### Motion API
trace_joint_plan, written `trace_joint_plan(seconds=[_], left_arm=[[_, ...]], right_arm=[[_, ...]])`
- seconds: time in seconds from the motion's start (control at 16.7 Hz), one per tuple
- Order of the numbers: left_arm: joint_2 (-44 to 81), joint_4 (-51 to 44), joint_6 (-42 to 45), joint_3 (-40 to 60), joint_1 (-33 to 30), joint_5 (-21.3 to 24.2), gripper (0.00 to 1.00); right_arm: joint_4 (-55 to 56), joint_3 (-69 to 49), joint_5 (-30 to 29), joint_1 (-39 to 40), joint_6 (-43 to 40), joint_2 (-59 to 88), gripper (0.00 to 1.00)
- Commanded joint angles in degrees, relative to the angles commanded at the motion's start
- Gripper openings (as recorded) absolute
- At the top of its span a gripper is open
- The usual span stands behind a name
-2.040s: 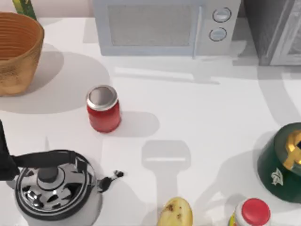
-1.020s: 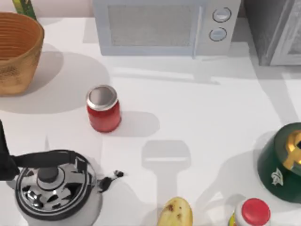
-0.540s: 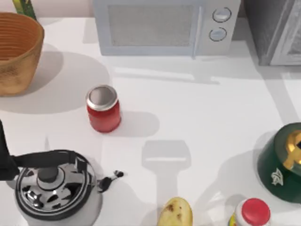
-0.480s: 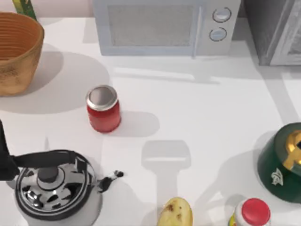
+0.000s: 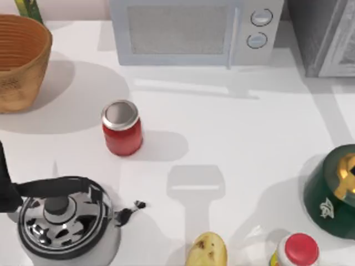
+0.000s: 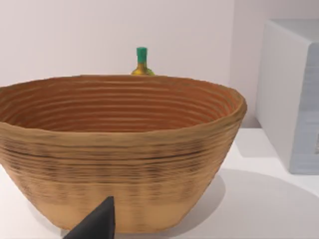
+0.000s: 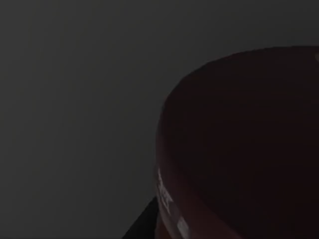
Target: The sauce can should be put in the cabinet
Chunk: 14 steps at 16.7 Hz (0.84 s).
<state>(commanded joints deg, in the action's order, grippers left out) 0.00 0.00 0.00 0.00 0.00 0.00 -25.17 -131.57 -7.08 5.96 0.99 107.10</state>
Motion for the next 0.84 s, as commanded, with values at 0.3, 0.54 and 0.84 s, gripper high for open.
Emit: trace_joint_plan(seconds=[0.3,0.54,0.84], left_arm=[[0.0,0.0,0.0,0.0,0.0,0.0,1.00],[0.0,0.0,0.0,0.0,0.0,0.0,1.00],[0.0,0.0,0.0,0.0,0.0,0.0,1.00]], right_arm=[[0.0,0.0,0.0,0.0,0.0,0.0,0.75],[0.0,0.0,0.0,0.0,0.0,0.0,1.00],[0.0,0.0,0.0,0.0,0.0,0.0,1.00]])
